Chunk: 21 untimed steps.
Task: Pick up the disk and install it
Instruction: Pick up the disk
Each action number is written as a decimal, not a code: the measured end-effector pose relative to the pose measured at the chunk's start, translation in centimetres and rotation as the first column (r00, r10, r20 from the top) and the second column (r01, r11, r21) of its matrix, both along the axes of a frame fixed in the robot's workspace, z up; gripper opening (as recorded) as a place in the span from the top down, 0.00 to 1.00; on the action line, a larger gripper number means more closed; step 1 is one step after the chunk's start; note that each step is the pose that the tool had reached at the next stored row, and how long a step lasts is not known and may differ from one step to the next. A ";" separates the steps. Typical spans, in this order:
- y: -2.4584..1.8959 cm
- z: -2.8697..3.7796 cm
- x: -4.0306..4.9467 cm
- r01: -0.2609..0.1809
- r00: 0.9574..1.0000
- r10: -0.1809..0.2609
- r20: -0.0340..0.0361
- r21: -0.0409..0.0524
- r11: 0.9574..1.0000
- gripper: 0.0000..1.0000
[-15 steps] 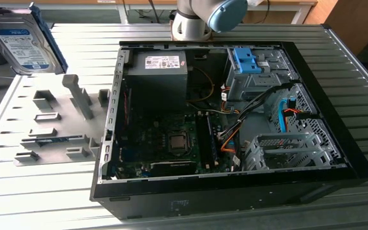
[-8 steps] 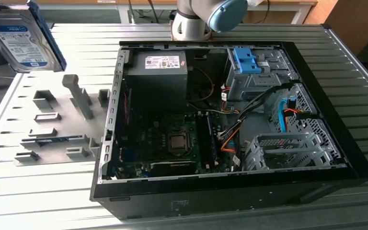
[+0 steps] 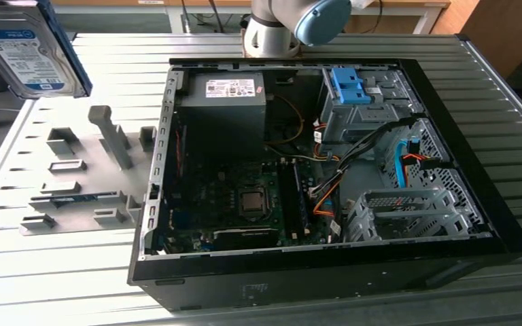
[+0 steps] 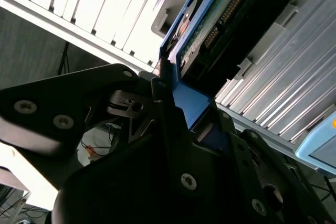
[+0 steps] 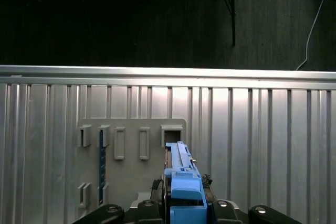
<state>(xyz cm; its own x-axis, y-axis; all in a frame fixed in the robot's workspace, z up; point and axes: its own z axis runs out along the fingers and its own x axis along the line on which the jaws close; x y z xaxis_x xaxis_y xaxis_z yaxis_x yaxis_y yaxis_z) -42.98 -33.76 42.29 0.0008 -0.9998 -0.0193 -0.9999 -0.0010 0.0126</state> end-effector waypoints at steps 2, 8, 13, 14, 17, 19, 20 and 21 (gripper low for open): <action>0.00 0.21 0.00 0.000 1.000 0.000 0.000 0.000 1.000 0.64; 0.00 0.83 0.00 0.000 1.000 0.000 0.000 0.000 1.000 0.64; 0.00 1.42 0.00 0.000 1.000 0.000 0.000 0.000 1.000 0.64; 0.00 1.55 0.00 0.000 1.000 0.000 0.000 0.000 1.000 0.64; 0.00 1.96 0.00 0.000 1.000 0.000 0.000 0.000 1.000 0.64; 0.00 2.27 0.00 0.000 1.000 0.000 0.000 0.000 1.000 0.64; 0.00 2.42 0.00 0.000 1.000 0.000 0.000 0.000 1.000 0.64; 0.00 2.56 0.00 0.000 1.000 0.000 0.000 0.000 1.000 0.64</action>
